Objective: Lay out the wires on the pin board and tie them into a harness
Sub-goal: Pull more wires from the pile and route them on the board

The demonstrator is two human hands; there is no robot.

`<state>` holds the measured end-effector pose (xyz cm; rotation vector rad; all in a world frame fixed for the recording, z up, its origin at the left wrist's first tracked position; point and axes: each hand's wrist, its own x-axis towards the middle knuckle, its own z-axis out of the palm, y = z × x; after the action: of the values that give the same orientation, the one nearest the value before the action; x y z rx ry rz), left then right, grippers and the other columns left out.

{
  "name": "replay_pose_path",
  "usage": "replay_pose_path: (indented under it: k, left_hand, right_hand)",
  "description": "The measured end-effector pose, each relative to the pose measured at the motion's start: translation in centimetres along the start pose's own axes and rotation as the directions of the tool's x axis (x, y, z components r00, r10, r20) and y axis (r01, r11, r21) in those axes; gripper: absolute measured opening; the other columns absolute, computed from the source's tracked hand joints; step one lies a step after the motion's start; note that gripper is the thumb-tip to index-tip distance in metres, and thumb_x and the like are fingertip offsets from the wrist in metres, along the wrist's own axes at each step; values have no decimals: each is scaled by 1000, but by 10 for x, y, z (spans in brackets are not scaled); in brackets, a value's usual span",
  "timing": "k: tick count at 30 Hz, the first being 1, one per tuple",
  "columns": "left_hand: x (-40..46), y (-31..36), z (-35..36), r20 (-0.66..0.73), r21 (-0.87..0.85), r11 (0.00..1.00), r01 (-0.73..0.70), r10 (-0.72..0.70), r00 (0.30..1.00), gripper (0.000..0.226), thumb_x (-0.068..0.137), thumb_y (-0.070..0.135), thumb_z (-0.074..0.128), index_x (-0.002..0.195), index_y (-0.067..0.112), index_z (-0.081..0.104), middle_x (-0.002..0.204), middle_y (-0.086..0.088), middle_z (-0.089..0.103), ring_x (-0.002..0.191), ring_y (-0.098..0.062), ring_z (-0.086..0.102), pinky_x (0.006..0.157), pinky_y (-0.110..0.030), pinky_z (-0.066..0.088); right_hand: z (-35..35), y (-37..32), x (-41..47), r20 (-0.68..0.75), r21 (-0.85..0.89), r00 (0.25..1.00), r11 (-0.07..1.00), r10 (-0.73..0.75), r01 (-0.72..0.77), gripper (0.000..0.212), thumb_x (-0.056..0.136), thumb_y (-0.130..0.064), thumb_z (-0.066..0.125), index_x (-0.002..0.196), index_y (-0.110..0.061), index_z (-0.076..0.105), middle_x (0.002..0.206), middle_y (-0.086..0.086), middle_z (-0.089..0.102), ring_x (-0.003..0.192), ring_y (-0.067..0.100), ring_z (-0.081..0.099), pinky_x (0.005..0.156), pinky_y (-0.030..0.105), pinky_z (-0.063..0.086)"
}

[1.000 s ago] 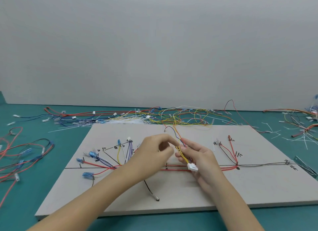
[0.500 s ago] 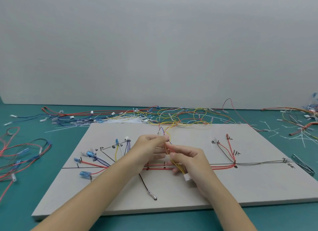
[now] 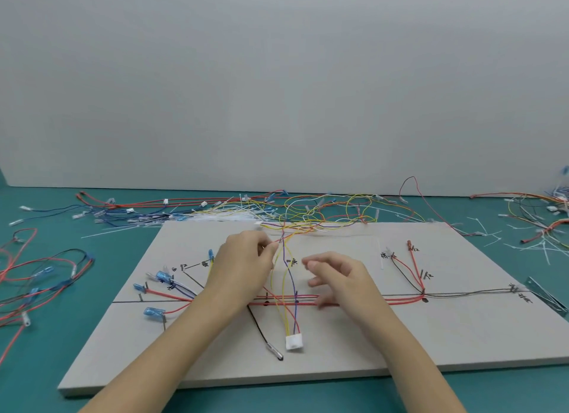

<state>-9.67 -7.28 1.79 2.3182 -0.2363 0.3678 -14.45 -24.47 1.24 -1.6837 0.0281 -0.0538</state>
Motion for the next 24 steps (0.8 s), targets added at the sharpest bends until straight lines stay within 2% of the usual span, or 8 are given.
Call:
replay_pose_path:
  k: [2, 6, 8, 11, 16, 19, 22, 24]
  left_hand:
    - [-3, 5, -1, -30, -107, 994, -29, 25, 999, 26, 91, 25, 58, 66, 18, 64, 62, 2, 66, 63, -23, 64, 67, -42, 55]
    - [-14, 16, 5, -49, -231, 958, -167, 160, 986, 25, 90, 19, 61, 65, 17, 64, 59, -1, 62, 61, -23, 59, 64, -43, 51]
    - [-21, 18, 7, -36, -220, 936, -276, 275, 961, 24, 89, 21, 59, 65, 15, 63, 57, 0, 58, 59, -22, 54, 61, -42, 47]
    - [-28, 19, 9, -33, -166, 904, -394, 394, 918, 23, 83, 23, 57, 61, 16, 55, 53, 7, 47, 57, -15, 44, 55, -34, 38]
    - [-24, 19, 5, -127, -419, 875, -241, 206, 970, 19, 74, 17, 53, 57, 8, 51, 49, -8, 45, 47, -21, 42, 49, -33, 33]
    - [-22, 20, 5, -108, -565, 814, -136, 91, 990, 19, 73, 14, 50, 55, 11, 50, 43, -2, 43, 42, -15, 42, 46, -25, 33]
    - [-23, 19, 7, 42, -606, 790, -99, 156, 987, 21, 71, 10, 48, 50, 12, 48, 44, 1, 44, 41, -15, 44, 45, -21, 35]
    - [-25, 18, 9, 212, -505, 855, -119, 256, 943, 21, 69, 12, 48, 49, 15, 48, 46, 3, 44, 42, -14, 46, 46, -21, 36]
  right_hand:
    - [2, -2, 5, -88, -17, 996, 1000, 12, -14, 12, 93, -15, 59, 97, -11, 70, 92, 5, 66, 69, 16, 62, 54, 34, 53]
    - [5, -11, 13, -101, -7, 992, 997, 70, -71, 22, 95, -31, 57, 99, -11, 65, 87, 9, 66, 50, 17, 57, 39, 24, 43]
    - [6, -15, 18, -84, -45, 989, 991, 126, -130, 30, 96, -37, 54, 97, -9, 65, 82, 7, 69, 42, 16, 52, 35, 20, 35]
    - [6, -15, 27, -40, -66, 985, 984, 166, -168, 32, 96, -26, 53, 98, 2, 67, 64, 1, 68, 35, 12, 39, 33, 15, 24]
    - [-3, -15, 37, -17, 113, 958, 953, 285, -281, 21, 94, -21, 56, 85, -6, 67, 67, 3, 71, 33, 8, 36, 32, 16, 23]
    - [-4, -13, 40, 45, 264, 940, 903, 338, -338, 13, 91, -19, 59, 87, -9, 67, 74, 5, 73, 35, 8, 37, 33, 16, 28]
    - [-2, -14, 46, 90, 447, 939, 830, 331, -335, 8, 92, -10, 57, 86, -8, 61, 75, 6, 71, 34, 5, 39, 32, 14, 31]
    - [0, -12, 48, 60, 473, 954, 833, 295, -287, 7, 93, -5, 54, 92, -5, 61, 68, 3, 66, 35, 3, 39, 33, 13, 30]
